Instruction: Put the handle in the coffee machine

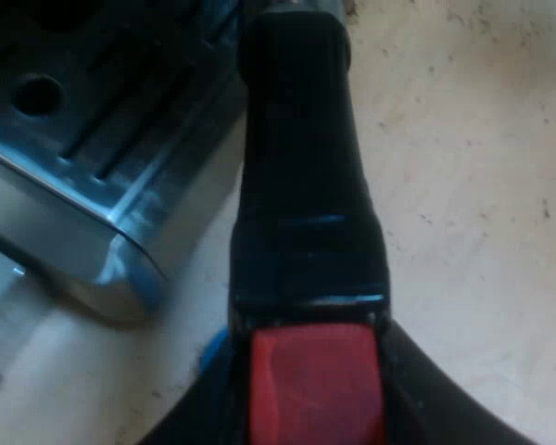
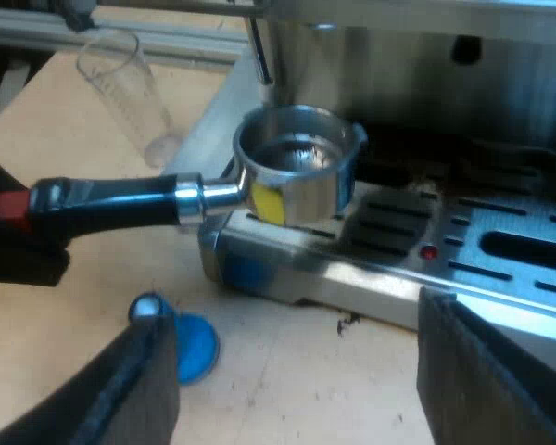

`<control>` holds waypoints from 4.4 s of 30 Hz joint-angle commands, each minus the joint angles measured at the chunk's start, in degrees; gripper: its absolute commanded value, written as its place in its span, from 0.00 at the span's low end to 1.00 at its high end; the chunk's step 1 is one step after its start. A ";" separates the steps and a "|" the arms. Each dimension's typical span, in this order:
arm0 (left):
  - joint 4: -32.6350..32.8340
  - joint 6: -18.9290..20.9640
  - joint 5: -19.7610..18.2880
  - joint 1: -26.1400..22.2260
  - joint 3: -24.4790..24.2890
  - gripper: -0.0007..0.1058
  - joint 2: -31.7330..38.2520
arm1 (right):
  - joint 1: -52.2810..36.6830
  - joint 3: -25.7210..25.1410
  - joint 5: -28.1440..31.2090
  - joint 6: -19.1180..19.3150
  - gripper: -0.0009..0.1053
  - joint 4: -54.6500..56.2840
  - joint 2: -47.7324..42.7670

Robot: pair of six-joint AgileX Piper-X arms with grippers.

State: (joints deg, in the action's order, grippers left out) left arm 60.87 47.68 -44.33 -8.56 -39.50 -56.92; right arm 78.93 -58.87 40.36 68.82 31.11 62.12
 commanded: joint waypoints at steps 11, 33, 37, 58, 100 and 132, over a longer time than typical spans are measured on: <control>-4.72 -0.64 -2.89 -0.01 -1.49 0.01 -5.95 | -0.05 1.58 3.11 12.39 0.55 -16.51 12.37; -9.66 -8.67 -8.11 -4.77 -1.89 0.01 -11.40 | -0.05 1.58 19.66 14.06 0.55 -42.07 28.18; -9.18 -9.42 -8.39 -4.48 -3.90 0.01 -14.33 | -0.05 1.58 21.30 16.94 0.55 -47.04 30.54; -7.07 -13.69 -13.07 -3.29 -10.72 0.01 -19.90 | -2.76 1.58 22.07 17.56 0.55 -50.33 31.41; -6.51 -9.29 -13.43 -1.43 -16.51 0.01 -18.79 | -2.76 1.58 22.07 17.56 0.55 -50.21 31.41; -3.57 -9.06 -14.83 -1.43 -16.51 0.01 -17.98 | -16.53 1.10 9.88 32.01 0.40 -80.69 47.89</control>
State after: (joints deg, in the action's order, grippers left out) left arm 56.57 39.44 -52.94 -10.01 -55.02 -76.47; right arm 62.81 -57.43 49.52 100.09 -47.81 110.06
